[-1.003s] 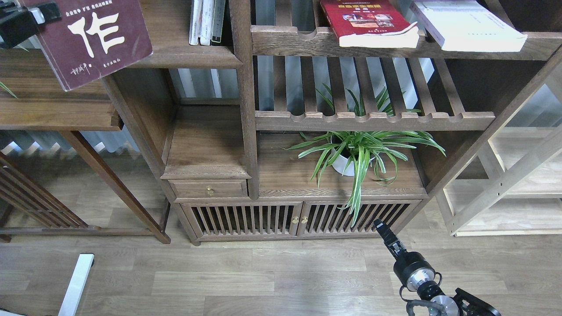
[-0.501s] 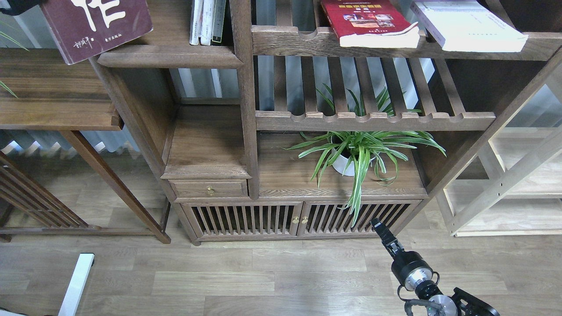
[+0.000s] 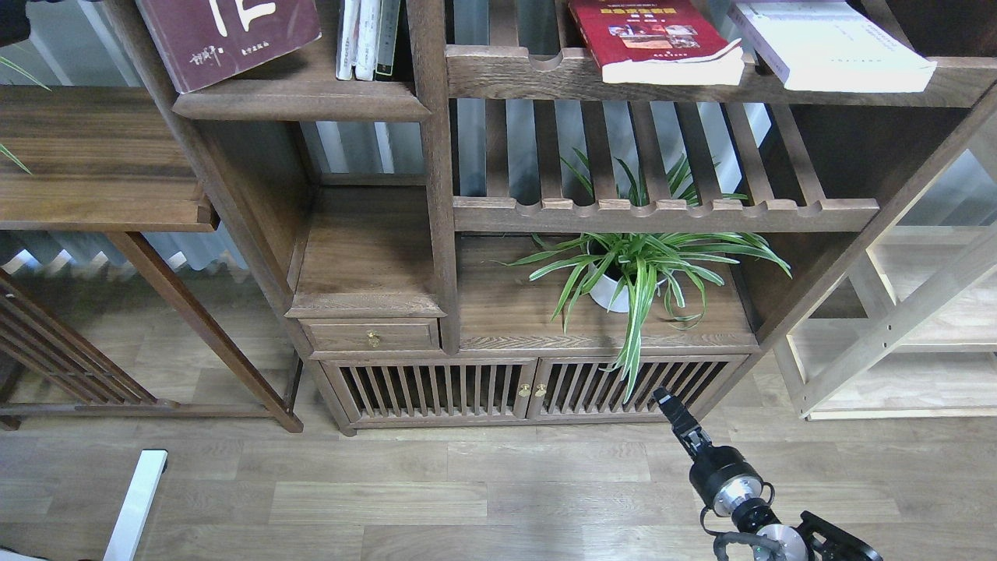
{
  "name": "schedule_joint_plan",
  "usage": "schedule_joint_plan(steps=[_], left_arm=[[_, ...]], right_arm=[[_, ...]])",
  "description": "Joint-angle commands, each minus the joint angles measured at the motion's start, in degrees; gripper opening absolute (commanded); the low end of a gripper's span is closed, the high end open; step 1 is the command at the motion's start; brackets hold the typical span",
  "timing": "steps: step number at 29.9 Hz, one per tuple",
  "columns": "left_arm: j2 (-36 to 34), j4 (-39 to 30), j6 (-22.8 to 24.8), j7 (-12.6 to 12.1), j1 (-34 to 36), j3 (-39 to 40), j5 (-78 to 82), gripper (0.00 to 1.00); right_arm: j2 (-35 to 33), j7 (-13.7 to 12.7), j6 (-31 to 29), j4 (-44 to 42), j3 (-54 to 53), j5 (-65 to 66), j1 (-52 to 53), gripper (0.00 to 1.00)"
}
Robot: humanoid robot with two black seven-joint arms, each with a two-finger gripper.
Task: Organize books on shelf
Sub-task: 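Insert the book upright beside the white books on the top shelf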
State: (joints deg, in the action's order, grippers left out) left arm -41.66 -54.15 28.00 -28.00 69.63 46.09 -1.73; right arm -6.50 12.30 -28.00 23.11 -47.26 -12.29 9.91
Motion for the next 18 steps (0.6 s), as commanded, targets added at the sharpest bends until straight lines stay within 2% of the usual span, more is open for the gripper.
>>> schedule_joint_plan(steps=[1,18], left_arm=[[2.27,2.65,0.00,0.00,1.04,-0.56,0.06,0.03],[10.18,14.60,0.00,0.00,4.55,-1.70,0.06,0.03]], right_arm=[[-0.09,0.00,0.00,0.01,-0.02,-0.01,-0.33,0.99],[-0.18,0.00,0.00,2.91,-0.02,-0.01,-1.91,0.99]])
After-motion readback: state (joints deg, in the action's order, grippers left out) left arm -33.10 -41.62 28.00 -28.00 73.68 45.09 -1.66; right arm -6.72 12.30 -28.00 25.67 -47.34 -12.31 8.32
